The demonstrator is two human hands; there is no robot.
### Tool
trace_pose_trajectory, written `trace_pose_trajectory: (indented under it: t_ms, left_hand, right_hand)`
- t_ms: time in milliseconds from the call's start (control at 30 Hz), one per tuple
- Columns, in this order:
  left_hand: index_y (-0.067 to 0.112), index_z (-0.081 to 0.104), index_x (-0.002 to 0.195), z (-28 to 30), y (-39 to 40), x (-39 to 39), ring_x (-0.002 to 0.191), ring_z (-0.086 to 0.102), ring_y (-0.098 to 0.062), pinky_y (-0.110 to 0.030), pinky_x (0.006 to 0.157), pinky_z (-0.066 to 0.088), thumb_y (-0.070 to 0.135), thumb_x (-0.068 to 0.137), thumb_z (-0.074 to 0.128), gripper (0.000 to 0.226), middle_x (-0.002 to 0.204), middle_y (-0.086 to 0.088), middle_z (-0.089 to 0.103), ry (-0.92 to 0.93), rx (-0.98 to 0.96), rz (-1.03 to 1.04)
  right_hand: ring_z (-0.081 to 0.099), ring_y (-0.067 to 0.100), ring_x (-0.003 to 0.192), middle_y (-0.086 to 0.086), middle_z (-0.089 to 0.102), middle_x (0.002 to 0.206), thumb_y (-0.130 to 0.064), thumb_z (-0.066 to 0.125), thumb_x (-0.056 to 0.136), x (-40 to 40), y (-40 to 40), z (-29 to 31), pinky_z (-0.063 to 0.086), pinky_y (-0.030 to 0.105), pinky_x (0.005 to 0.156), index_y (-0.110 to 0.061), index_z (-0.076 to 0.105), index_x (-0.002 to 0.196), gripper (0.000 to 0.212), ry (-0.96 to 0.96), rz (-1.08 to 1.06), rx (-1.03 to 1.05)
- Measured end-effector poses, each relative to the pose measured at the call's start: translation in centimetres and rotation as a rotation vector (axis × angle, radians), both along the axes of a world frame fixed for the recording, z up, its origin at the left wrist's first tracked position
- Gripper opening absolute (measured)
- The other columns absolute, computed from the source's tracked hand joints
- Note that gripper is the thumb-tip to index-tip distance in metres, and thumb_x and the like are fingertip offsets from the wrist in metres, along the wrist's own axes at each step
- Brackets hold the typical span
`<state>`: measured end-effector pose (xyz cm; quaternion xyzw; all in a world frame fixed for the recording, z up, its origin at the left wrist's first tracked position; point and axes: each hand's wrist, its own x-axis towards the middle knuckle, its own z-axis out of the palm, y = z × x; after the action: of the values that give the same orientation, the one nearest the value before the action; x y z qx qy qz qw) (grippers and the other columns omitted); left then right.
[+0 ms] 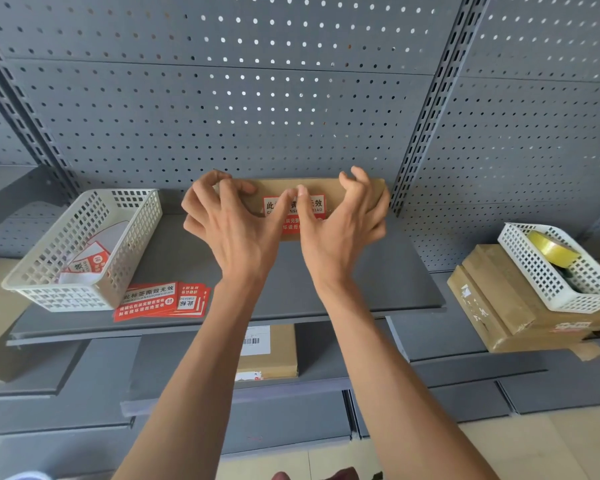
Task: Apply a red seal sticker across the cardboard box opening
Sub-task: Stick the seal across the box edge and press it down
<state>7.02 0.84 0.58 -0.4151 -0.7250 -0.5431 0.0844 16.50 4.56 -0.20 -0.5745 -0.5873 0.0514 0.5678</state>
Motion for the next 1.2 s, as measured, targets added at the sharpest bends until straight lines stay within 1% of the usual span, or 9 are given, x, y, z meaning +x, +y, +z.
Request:
trace_pose_trajectory:
  t_ms: [300, 467, 600, 733, 800, 867, 1033, 1133, 1200]
  left_hand:
    - [0.019, 0.057, 0.093, -0.2, 0.1, 0.1, 0.129, 0.038, -0.033, -0.046, 0.101, 0.030, 0.076, 0.069, 0.071, 0.063, 0.129, -0.002, 0.048, 0.031, -0.012, 0.025]
    - [0.021, 0.057, 0.092, -0.4, 0.2, -0.1, 0.129, 0.038, -0.033, -0.045, 0.099, 0.029, 0.066, 0.075, 0.072, 0.051, 0.129, -0.002, 0.048, 0.040, 0.004, 0.027]
    - [0.021, 0.057, 0.092, -0.5, 0.2, -0.3, 0.129, 0.037, -0.031, -0.044, 0.100, 0.028, 0.065, 0.079, 0.070, 0.048, 0.130, -0.001, 0.048, 0.030, -0.005, 0.019]
    - [0.020, 0.057, 0.093, -0.7, 0.0, -0.6, 0.130, 0.036, -0.032, -0.050, 0.101, 0.031, 0.055, 0.088, 0.067, 0.037, 0.130, -0.002, 0.047, 0.033, 0.008, -0.013]
    - [0.019, 0.057, 0.094, -0.8, 0.0, -0.6, 0.130, 0.035, -0.032, -0.049, 0.101, 0.030, 0.051, 0.091, 0.065, 0.034, 0.131, -0.003, 0.047, 0.036, 0.013, -0.034]
    - [0.018, 0.057, 0.095, -0.8, 0.0, -0.7, 0.130, 0.035, -0.033, -0.048, 0.100, 0.029, 0.048, 0.093, 0.064, 0.031, 0.131, -0.003, 0.047, 0.045, 0.017, -0.039]
    - [0.018, 0.060, 0.098, -0.9, -0.1, -0.9, 0.131, 0.035, -0.035, -0.050, 0.101, 0.030, 0.041, 0.097, 0.061, 0.023, 0.133, -0.005, 0.047, 0.053, 0.019, -0.056]
    - [0.018, 0.060, 0.099, -0.8, -0.2, -1.1, 0.132, 0.033, -0.034, -0.047, 0.101, 0.027, 0.038, 0.096, 0.061, 0.020, 0.133, -0.005, 0.046, 0.051, 0.011, -0.076]
    - [0.019, 0.059, 0.099, -0.6, -0.4, -1.3, 0.132, 0.032, -0.033, -0.041, 0.099, 0.025, 0.038, 0.094, 0.062, 0.020, 0.134, -0.004, 0.046, 0.051, 0.002, -0.100]
  right_hand:
    - [0.028, 0.035, 0.146, -0.011, 0.047, 0.144, -0.063, 0.064, 0.083, -0.1, 0.3, -0.6, 0.030, 0.051, 0.103, -0.018, 0.054, 0.122, 0.061, -0.028, -0.022, 0.018]
    - [0.030, 0.033, 0.144, -0.013, 0.048, 0.142, -0.055, 0.065, 0.087, 0.2, 0.3, -0.8, 0.027, 0.050, 0.102, -0.020, 0.054, 0.123, 0.051, -0.015, -0.014, 0.035]
    - [0.030, 0.032, 0.145, -0.013, 0.048, 0.143, -0.049, 0.061, 0.092, 0.4, 0.4, -0.9, 0.028, 0.050, 0.102, -0.021, 0.054, 0.123, 0.042, -0.015, -0.006, 0.034]
    - [0.031, 0.030, 0.144, -0.014, 0.049, 0.143, -0.043, 0.057, 0.097, 0.6, 0.5, -1.1, 0.029, 0.051, 0.101, -0.021, 0.057, 0.123, 0.034, -0.008, 0.007, 0.052]
    - [0.030, 0.029, 0.145, -0.015, 0.050, 0.144, -0.040, 0.054, 0.100, 0.8, 0.6, -1.2, 0.030, 0.050, 0.100, -0.022, 0.057, 0.123, 0.030, -0.006, 0.011, 0.059]
    - [0.030, 0.028, 0.145, -0.015, 0.050, 0.145, -0.037, 0.053, 0.101, 0.9, 0.6, -1.2, 0.030, 0.048, 0.099, -0.021, 0.058, 0.123, 0.027, -0.005, 0.016, 0.064]
    - [0.030, 0.027, 0.145, -0.015, 0.050, 0.145, -0.035, 0.052, 0.102, 1.2, 0.6, -1.1, 0.029, 0.047, 0.099, -0.021, 0.058, 0.122, 0.026, -0.007, 0.034, 0.057]
    - [0.031, 0.027, 0.145, -0.016, 0.050, 0.145, -0.036, 0.053, 0.101, 1.2, 0.6, -1.0, 0.029, 0.047, 0.100, -0.022, 0.058, 0.122, 0.026, 0.007, 0.049, 0.050]
    - [0.034, 0.027, 0.143, -0.016, 0.051, 0.144, -0.036, 0.055, 0.100, 1.4, 0.5, -0.9, 0.033, 0.049, 0.100, -0.022, 0.059, 0.121, 0.026, 0.009, 0.052, 0.057]
